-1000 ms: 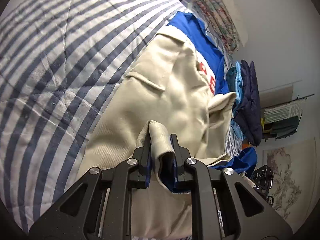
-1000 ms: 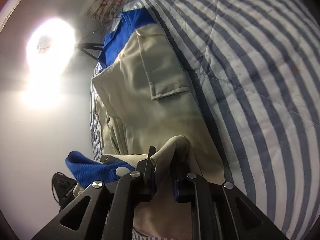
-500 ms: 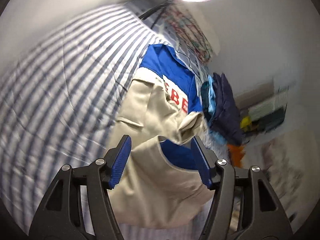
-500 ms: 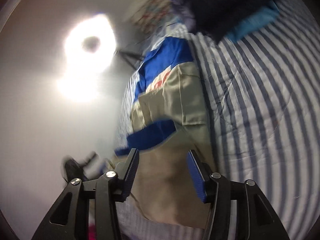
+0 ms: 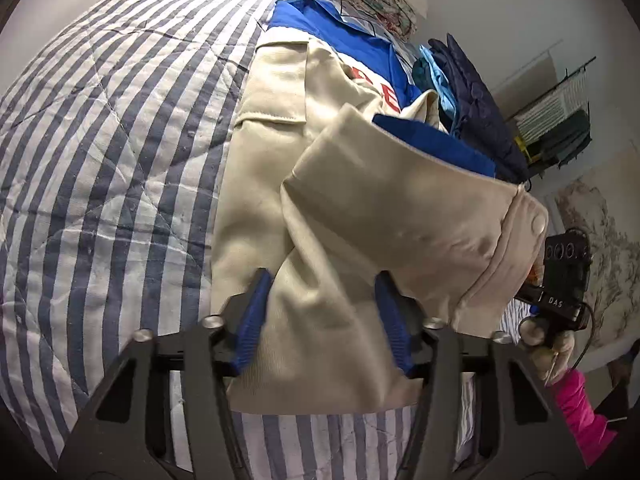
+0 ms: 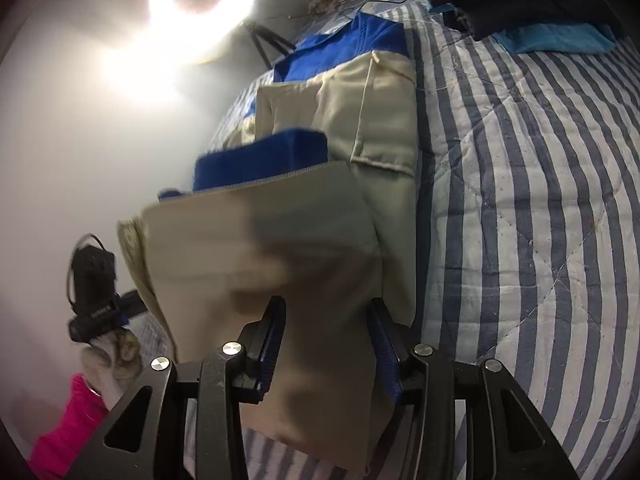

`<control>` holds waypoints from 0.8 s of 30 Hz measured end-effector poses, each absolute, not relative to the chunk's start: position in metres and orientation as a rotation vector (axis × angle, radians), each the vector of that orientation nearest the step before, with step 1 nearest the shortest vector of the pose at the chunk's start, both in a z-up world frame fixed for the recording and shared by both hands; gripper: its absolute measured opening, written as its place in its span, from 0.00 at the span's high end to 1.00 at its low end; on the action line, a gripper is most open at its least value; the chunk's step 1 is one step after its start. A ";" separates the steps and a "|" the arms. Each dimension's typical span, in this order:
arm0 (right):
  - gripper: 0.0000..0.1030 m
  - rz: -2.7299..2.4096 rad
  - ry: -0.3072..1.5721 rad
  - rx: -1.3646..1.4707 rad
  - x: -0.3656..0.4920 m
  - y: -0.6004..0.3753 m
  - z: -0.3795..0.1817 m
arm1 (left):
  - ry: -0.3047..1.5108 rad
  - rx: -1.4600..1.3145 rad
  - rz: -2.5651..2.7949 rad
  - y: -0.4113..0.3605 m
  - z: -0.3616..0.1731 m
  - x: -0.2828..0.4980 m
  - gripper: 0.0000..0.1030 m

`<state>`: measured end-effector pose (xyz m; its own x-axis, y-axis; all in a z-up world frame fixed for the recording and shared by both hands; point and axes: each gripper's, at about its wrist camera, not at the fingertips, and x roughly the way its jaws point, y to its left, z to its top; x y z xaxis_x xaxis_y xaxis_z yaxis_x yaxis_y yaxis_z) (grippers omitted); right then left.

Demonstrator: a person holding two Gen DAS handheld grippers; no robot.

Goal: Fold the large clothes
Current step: 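Grasp the folded hem edge with the left tool and smooth it toward the collar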

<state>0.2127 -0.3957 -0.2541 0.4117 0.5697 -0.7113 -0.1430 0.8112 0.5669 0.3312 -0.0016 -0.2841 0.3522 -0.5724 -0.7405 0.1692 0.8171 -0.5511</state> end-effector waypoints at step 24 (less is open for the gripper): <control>0.91 0.349 0.983 0.453 0.189 -0.415 -0.236 | 1.119 -0.522 -0.393 0.019 -0.281 0.313 0.91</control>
